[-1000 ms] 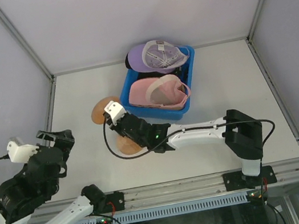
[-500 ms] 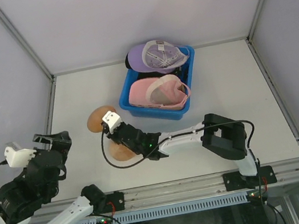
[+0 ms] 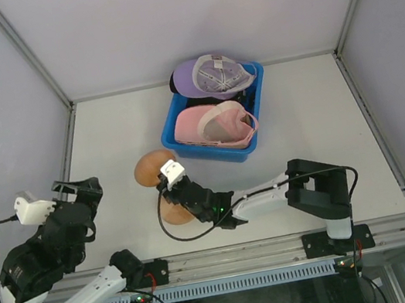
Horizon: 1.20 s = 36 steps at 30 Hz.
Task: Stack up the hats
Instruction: Place the hat stand at the center of the board.
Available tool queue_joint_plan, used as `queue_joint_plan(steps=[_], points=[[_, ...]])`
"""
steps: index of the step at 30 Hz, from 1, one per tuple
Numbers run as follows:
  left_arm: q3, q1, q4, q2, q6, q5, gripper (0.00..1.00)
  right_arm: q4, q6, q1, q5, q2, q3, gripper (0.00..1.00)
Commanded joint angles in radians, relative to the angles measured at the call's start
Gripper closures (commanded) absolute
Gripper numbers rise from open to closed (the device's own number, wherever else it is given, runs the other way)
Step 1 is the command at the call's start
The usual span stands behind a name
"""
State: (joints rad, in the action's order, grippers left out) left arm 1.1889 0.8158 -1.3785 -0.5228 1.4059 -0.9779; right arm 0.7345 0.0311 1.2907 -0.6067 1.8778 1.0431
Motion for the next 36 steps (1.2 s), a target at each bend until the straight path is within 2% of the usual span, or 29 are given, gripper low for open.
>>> queue_joint_plan(steps=[1, 6, 17, 23, 27, 32, 36], points=[[-0.021, 0.0, 0.074, 0.008, -0.032, 0.013, 0.05, -0.071, 0.049, 0.045, -0.059, -0.111, -0.023, 0.51], [-0.059, 0.0, 0.121, 0.04, -0.057, 0.028, 0.05, -0.229, 0.137, 0.054, -0.079, -0.167, -0.029, 0.38], [-0.094, 0.0, 0.232, 0.047, -0.148, 0.054, 0.04, -0.432, 0.295, 0.124, -0.192, -0.254, -0.095, 0.34], [-0.095, 0.0, 0.278, 0.043, -0.173, 0.069, 0.04, -0.646, 0.432, 0.159, -0.207, -0.332, -0.095, 0.31], [-0.084, 0.0, 0.309, 0.04, -0.2, 0.076, 0.03, -0.833, 0.505, 0.209, -0.252, -0.442, -0.093, 0.31], [-0.045, 0.0, 0.312, 0.018, -0.239, 0.1, 0.03, -1.079, 0.585, 0.257, -0.295, -0.594, -0.026, 0.31], [-0.021, 0.0, 0.307, 0.011, -0.265, 0.147, 0.03, -1.226, 0.55, 0.247, -0.344, -0.644, 0.135, 0.33]])
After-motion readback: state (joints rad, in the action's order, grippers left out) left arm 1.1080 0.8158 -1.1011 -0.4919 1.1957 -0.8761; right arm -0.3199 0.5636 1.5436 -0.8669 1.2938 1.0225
